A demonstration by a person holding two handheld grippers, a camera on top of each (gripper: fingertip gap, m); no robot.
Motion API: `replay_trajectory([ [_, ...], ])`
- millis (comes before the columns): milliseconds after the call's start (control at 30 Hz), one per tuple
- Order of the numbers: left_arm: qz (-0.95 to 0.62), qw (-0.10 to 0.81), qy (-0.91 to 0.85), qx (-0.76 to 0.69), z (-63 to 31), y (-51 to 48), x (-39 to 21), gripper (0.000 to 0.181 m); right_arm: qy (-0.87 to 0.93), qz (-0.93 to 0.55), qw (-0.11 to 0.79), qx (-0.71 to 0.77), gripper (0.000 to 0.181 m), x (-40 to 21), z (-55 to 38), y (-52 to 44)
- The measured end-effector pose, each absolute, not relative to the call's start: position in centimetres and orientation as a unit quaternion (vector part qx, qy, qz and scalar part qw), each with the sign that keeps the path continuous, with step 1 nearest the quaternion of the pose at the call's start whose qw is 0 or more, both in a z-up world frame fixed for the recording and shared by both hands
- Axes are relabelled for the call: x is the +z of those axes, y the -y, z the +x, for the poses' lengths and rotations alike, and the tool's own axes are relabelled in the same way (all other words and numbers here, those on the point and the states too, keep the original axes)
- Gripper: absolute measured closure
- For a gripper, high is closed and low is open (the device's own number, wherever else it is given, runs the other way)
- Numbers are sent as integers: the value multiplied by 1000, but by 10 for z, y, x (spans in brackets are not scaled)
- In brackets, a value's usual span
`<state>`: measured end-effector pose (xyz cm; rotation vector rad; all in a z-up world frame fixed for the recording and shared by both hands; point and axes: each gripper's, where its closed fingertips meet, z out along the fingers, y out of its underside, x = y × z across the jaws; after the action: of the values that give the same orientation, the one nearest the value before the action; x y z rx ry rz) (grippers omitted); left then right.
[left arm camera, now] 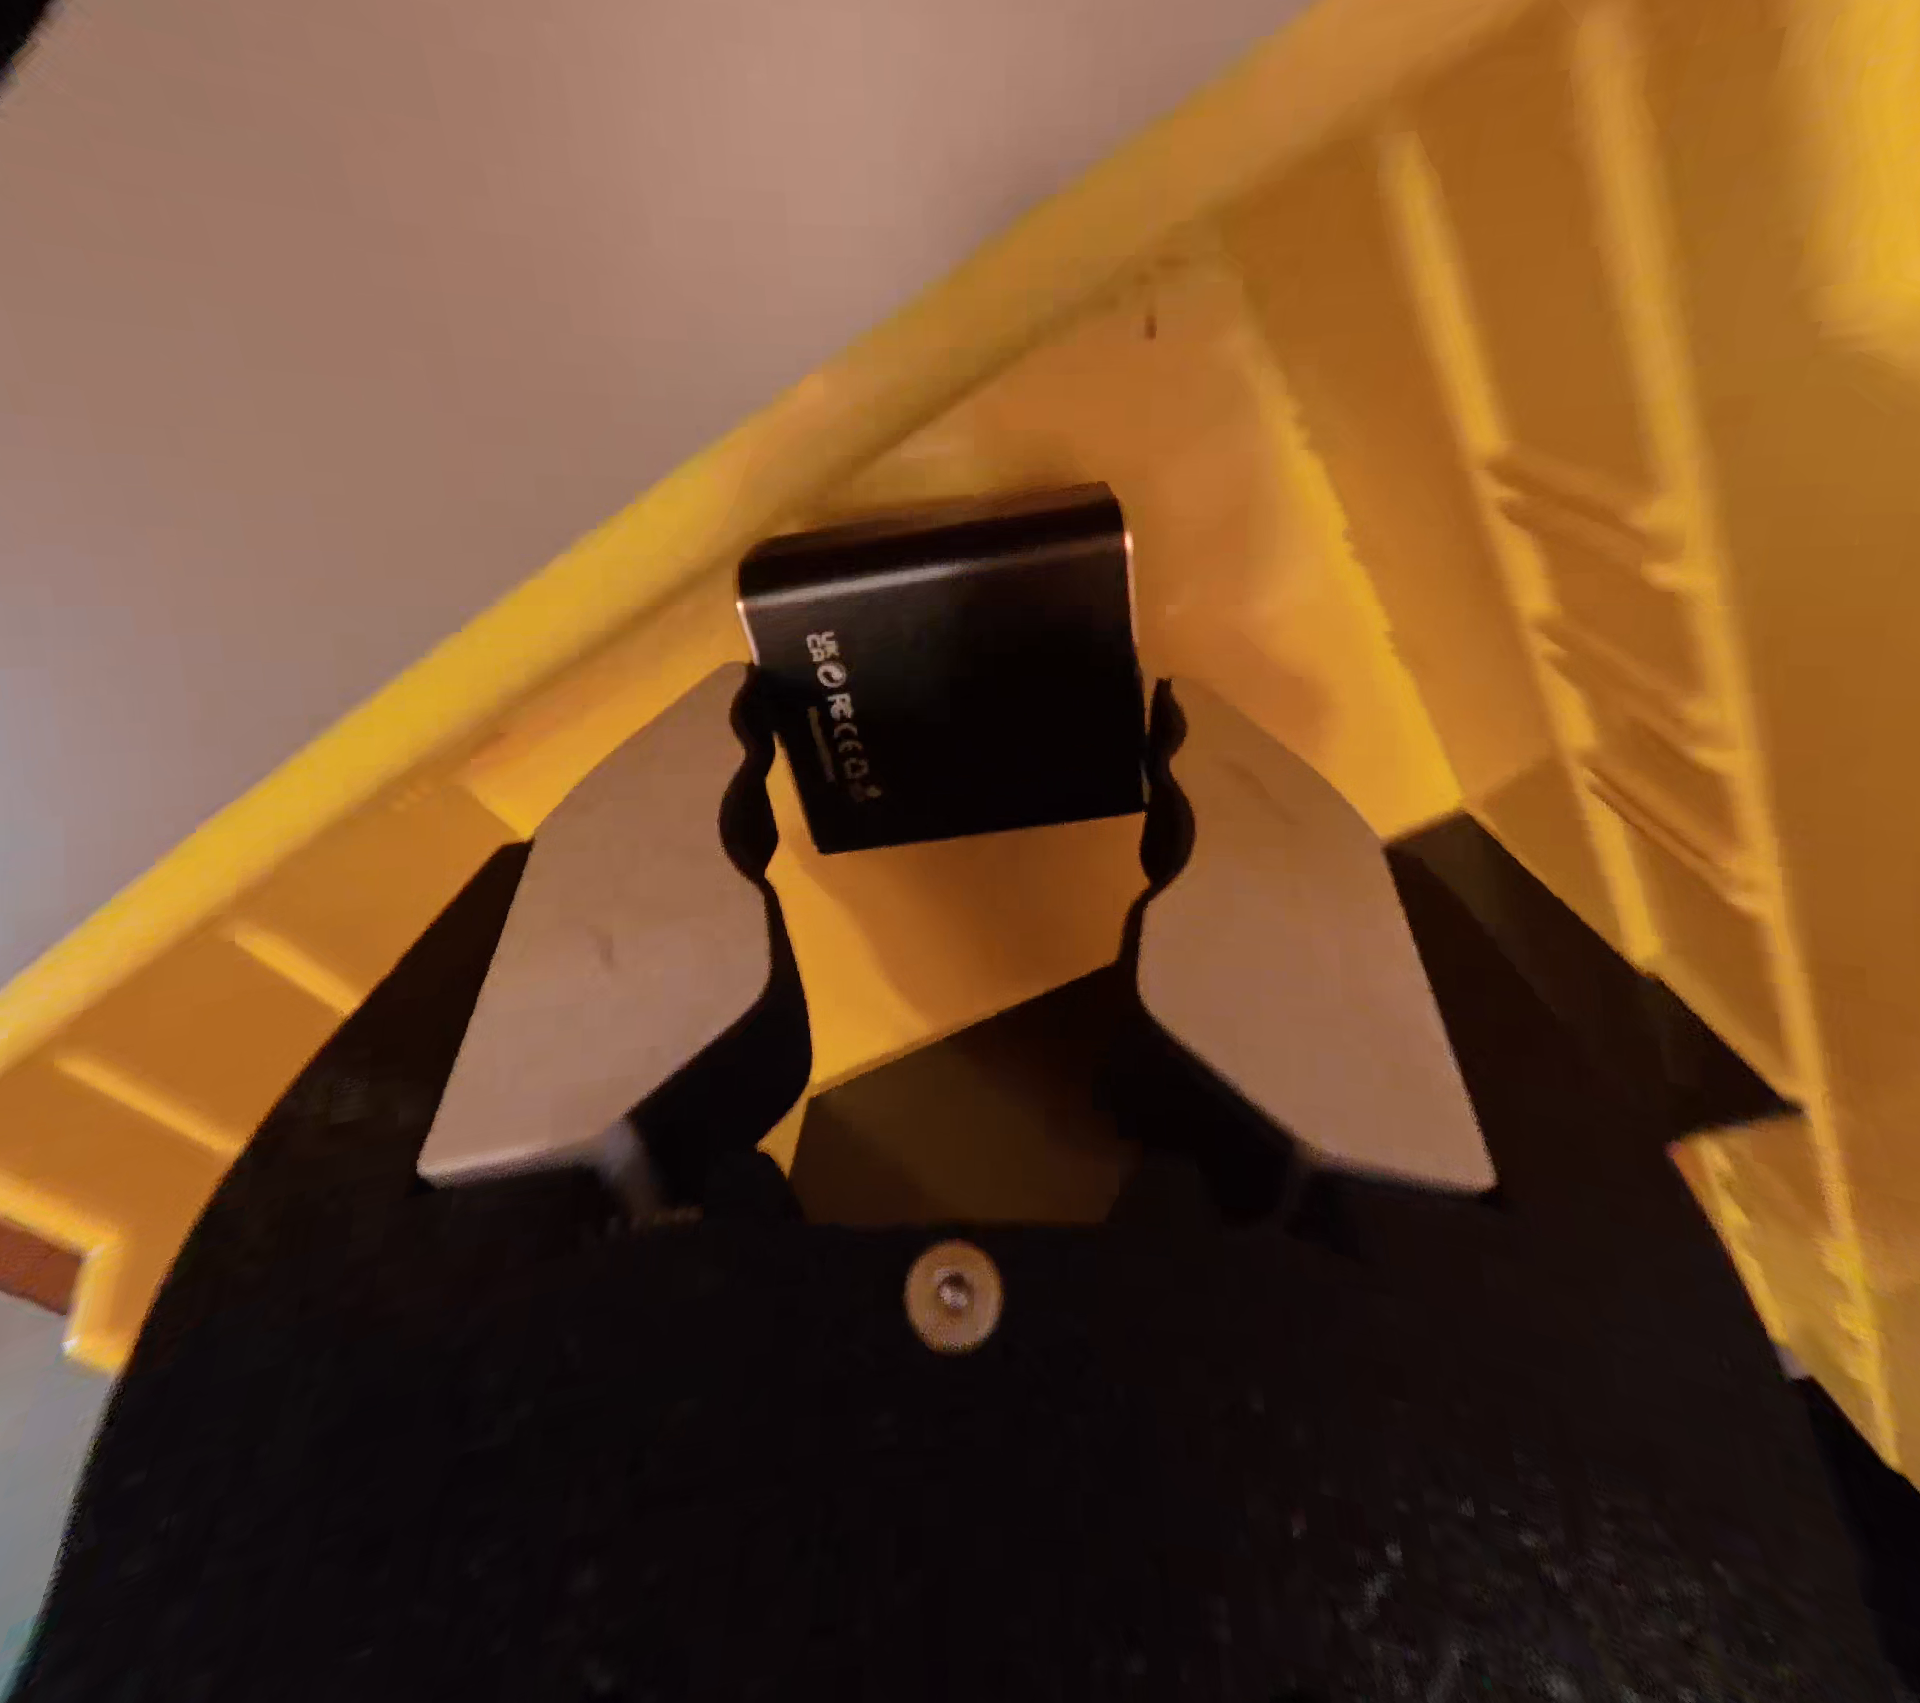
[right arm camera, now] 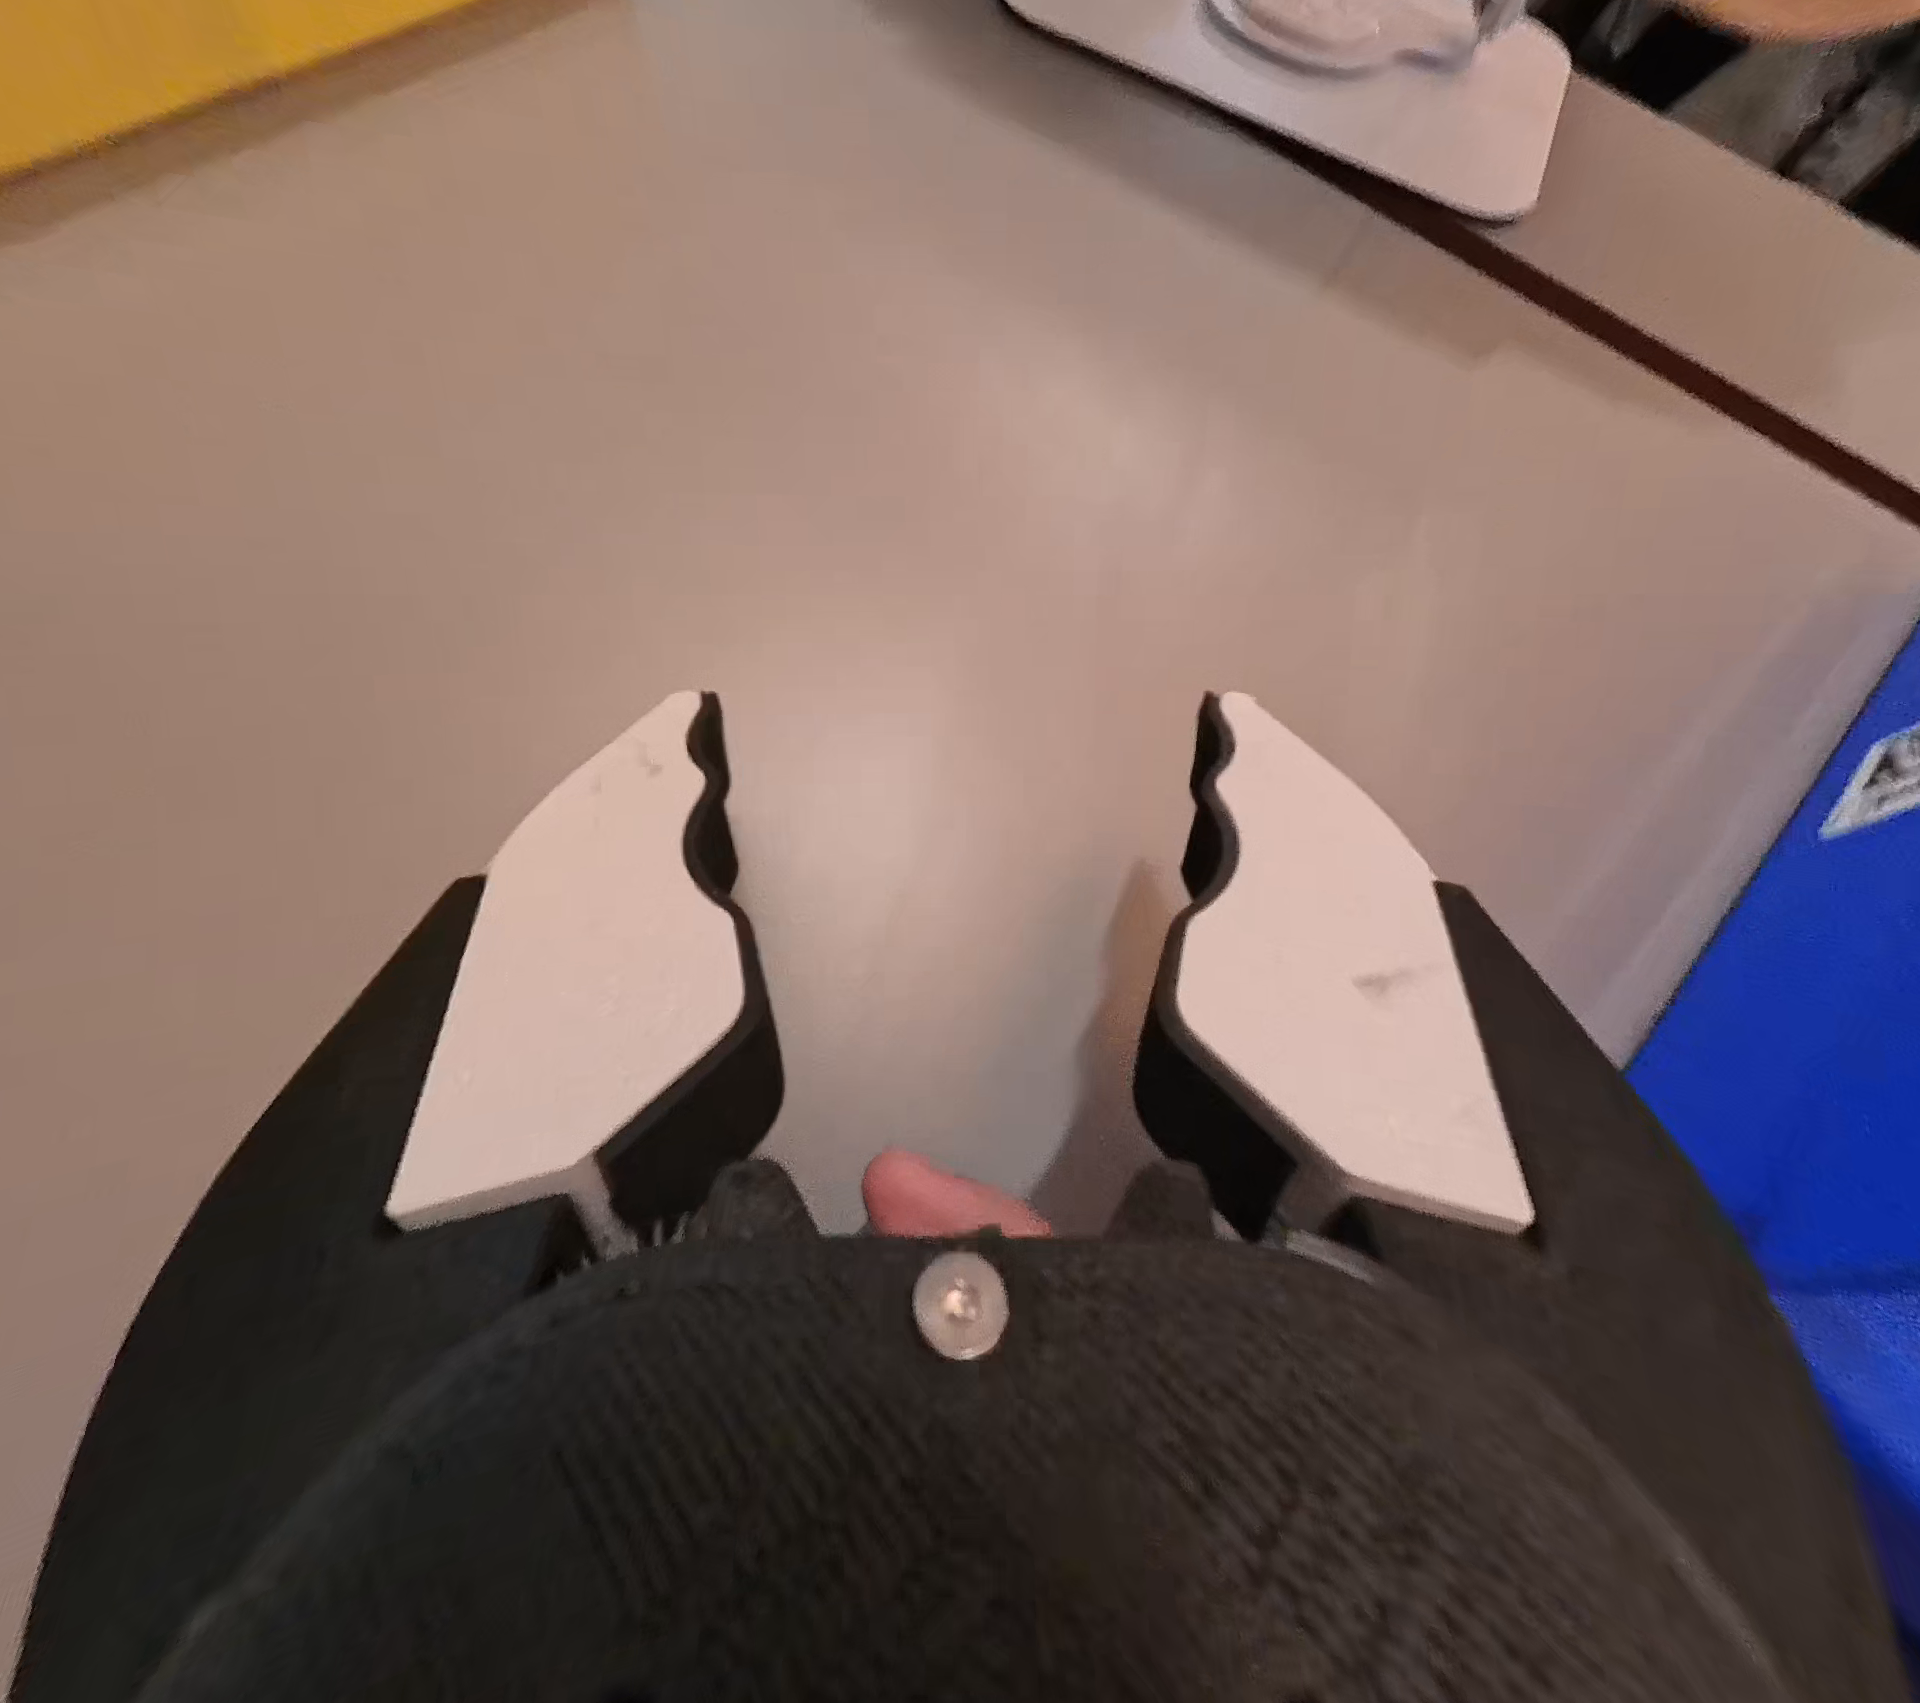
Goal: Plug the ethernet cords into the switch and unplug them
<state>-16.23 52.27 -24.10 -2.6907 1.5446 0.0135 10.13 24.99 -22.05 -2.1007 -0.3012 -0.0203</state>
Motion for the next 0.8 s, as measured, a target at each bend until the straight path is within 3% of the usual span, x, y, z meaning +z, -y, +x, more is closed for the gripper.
replay_trajectory([
  [200, -848, 144, -495, -121, -129, -511, -154, 114, 154, -781, 602, 62, 87, -176, 73, -251],
  [367, -776, 215, -489, -335, -85, -432, -84, 114, 226, -699, 677, 39, 81, -141, 48, -242],
  [500, -701, 184, -500, -474, -49, -335, -71, 114, 262, -629, 732, 11, 80, -112, 27, -231],
  [800, -602, 52, -457, -653, 4, -198, -123, 114, 307, -547, 776, 61, 81, -100, 0, -210],
])
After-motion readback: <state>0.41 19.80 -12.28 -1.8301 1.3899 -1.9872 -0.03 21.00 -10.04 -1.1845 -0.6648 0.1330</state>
